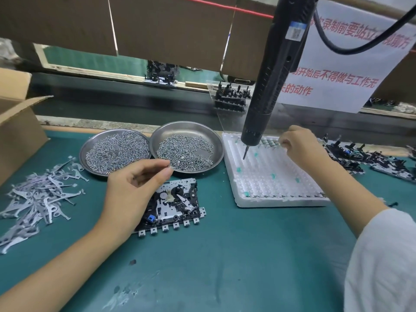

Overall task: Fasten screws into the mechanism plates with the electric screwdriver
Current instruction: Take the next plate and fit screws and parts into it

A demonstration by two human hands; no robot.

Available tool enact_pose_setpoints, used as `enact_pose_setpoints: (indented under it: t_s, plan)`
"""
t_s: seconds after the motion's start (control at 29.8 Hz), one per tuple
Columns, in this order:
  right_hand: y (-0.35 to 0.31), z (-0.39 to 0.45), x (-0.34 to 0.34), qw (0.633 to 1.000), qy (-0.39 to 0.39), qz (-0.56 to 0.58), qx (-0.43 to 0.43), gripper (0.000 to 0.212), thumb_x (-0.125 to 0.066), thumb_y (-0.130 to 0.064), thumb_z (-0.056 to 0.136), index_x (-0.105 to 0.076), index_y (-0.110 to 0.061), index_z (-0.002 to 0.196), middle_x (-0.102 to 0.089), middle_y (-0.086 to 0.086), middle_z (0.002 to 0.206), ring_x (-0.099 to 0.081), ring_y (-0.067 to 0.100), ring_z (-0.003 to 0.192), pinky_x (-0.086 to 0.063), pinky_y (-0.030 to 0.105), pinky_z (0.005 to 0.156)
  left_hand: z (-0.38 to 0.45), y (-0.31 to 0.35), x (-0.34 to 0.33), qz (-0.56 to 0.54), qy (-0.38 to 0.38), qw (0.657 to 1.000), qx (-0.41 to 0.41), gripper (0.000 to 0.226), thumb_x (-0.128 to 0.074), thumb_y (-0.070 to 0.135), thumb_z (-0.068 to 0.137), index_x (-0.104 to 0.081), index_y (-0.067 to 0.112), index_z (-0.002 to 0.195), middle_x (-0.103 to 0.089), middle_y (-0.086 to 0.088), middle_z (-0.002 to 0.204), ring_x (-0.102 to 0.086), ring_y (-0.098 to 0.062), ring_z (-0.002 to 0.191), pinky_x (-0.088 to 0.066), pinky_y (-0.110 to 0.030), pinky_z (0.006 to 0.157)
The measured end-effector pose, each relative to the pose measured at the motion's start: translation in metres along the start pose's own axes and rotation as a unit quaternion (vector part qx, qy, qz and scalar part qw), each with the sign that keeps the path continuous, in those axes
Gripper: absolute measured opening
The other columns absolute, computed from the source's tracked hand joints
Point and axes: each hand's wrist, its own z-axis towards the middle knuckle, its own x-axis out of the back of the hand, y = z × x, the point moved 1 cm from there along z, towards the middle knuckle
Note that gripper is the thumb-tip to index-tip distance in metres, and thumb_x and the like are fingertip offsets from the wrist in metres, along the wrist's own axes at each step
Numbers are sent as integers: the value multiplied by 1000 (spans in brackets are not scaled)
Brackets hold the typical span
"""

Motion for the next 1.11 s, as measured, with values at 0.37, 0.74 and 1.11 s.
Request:
enact_pose_setpoints:
  t_s: [0.37,0.74,1.11]
  plan:
    - [-131,-92,39,769,-157,619,-24,22,-70,5,79,-74,-6,98,-75,-6,84,-68,1,76,-48,8,67,-4,2,-7,5,-47,999,-21,20,-72,5,75,-71,21,86,-72,11,83,-64,1,73,-48,-8,63]
    - [-184,-94,6,666,-89,738,-59,14,-59,3,89,-69,2,99,-73,11,87,-71,16,78,-53,18,66,-4,-3,-5,-5,-85,996,-21,17,-70,15,75,-71,22,91,-71,4,82,-64,-4,72,-52,-16,60]
    - [-187,-101,4,650,-92,752,-61,25,-68,4,81,-71,-13,99,-75,0,91,-71,12,83,-53,16,74,-5,-4,-4,-6,-95,995,-23,17,-70,18,74,-70,21,91,-72,2,84,-66,-5,72,-51,-15,61]
